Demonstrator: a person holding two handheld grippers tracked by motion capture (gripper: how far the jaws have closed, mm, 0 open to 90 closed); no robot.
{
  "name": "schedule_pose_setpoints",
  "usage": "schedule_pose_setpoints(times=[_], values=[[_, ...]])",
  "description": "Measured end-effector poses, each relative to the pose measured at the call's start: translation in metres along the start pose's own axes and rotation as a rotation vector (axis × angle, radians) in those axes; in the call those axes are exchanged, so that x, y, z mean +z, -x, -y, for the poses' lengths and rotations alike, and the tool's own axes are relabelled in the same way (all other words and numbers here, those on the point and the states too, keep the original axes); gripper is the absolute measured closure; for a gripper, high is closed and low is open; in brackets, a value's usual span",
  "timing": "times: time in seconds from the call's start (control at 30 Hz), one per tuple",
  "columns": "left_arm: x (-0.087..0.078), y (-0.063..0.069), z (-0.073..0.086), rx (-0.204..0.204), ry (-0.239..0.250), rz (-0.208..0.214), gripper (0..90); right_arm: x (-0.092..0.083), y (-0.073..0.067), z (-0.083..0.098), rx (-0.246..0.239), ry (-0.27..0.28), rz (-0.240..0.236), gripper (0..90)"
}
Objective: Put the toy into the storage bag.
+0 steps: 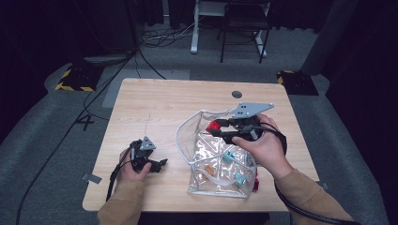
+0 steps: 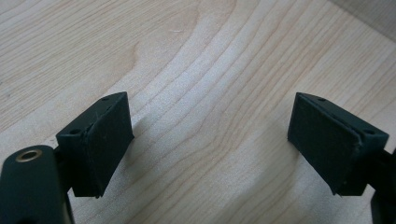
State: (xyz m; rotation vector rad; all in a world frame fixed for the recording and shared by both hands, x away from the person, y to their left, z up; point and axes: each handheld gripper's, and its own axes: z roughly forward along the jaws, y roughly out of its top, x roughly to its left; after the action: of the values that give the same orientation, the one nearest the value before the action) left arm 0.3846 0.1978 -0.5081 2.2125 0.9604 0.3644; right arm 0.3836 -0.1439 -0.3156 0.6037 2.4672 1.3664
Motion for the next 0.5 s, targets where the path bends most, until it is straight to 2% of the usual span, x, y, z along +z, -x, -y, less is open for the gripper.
schedule_pose_setpoints(times=[0.5], values=[[0.0, 0.0, 0.0, 0.0, 0.0, 0.0, 14.1, 0.013, 0.001, 0.017, -0.009, -0.1, -0.01, 59.5]])
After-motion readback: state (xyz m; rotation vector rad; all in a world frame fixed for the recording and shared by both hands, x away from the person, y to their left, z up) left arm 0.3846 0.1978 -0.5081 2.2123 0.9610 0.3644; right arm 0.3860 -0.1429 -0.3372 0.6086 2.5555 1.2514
